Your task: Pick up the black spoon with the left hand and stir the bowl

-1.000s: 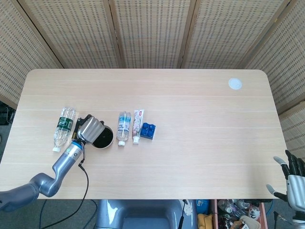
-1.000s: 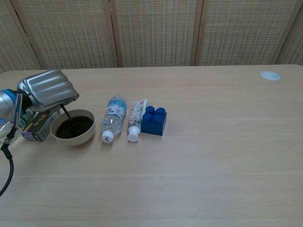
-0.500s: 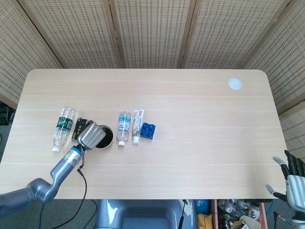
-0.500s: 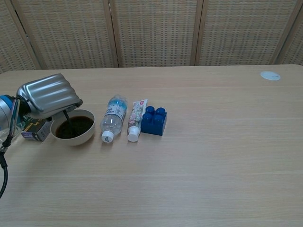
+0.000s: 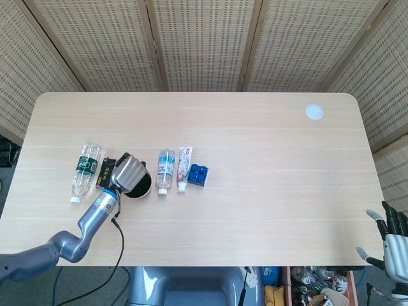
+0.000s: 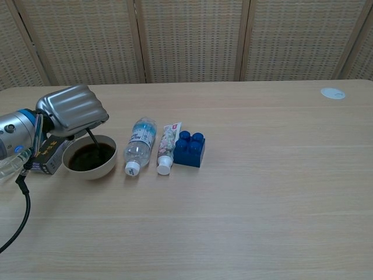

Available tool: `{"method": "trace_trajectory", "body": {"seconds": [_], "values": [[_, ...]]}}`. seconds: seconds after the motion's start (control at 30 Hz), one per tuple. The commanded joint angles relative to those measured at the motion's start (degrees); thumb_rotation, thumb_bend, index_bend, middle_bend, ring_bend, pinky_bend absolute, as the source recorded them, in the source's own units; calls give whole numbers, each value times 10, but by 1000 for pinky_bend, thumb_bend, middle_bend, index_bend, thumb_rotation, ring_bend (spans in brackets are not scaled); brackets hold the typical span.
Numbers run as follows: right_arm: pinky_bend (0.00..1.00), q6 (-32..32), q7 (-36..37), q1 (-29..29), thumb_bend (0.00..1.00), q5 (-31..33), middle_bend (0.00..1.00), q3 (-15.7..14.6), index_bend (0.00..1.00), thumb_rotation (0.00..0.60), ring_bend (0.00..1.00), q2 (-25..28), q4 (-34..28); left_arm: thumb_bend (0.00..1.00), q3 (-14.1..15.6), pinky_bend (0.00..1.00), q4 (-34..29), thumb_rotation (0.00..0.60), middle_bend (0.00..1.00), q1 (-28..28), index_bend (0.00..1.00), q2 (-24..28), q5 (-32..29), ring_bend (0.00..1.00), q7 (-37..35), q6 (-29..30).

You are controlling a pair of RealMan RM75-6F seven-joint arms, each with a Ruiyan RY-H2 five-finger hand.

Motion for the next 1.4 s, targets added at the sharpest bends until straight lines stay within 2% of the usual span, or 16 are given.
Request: {"method": "trace_trajectory", "body": {"seconds": [0.03,0.37,0.5,0.7,1.03,1.4], "values": [[0,0,1,0,189,0,86,0,221,600,0,0,1,492,6,777,-2,600,825,4,688,6,1,804,-2,3],[0,-7,6,6,189,-5,86,0,221,600,0,-4,6,493,32,777,-63,600,824,26,689,44,15,804,-5,20],[0,-5,7,7,189,-6,86,0,222,600,0,-3,6,492,31,777,-81,600,824,25,688,48,13,804,2,21],[0,-1,7,3,189,-4,86,0,221,600,0,-2,5,492,18,777,-82,600,824,14,688,36,2,804,14,13],[0,1,2,0,189,-2,86,-1,222,600,0,0,1,492,-3,777,-46,600,824,2,688,11,-27,804,21,4],[0,-6,-2,5,189,-4,86,-1,222,600,0,-1,-1,492,15,777,-49,600,824,20,689,37,-33,804,-1,7]]}}
